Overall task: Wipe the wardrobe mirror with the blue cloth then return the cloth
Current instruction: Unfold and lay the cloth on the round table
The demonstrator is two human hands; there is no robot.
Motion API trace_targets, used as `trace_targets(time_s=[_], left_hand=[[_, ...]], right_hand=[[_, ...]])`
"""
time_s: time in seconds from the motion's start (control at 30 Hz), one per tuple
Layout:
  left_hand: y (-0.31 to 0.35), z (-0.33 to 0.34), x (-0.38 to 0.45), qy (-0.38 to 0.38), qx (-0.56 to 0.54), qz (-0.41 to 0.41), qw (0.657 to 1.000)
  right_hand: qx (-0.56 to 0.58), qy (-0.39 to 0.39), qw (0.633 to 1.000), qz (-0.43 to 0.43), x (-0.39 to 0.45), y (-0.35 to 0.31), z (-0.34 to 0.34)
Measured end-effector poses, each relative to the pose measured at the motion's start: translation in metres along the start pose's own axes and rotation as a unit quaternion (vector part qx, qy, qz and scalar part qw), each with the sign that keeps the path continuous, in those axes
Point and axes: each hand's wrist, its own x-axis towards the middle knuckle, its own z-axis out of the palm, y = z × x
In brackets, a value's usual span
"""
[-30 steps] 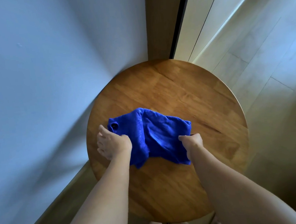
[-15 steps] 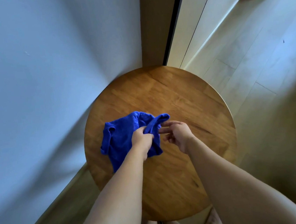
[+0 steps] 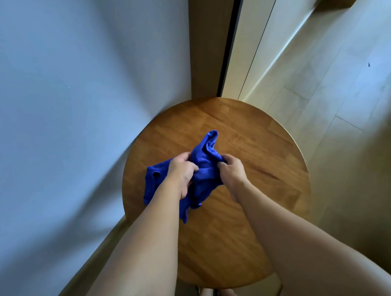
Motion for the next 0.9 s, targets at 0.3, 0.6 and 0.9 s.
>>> trace_targets(time_s=[0.3, 0.6, 0.9], left_hand=[[0.067, -0.050, -0.026, 0.189, 0.114, 0.126, 0.967], [0.104, -0.067, -0.055, 0.220, 0.312, 0.156, 0.911], [0.107, -0.066, -0.064, 0.329, 0.162, 0.215, 0.905]], right_hand=[[-0.013, 0.185, 0.981, -0.064, -0.010, -0.065, -0.050], [-0.113, 0.324, 0.934, -0.097, -0.043, -0.132, -0.111], [-0.236, 0.250, 0.925, -0.162, -0.044, -0.123, -0.123]])
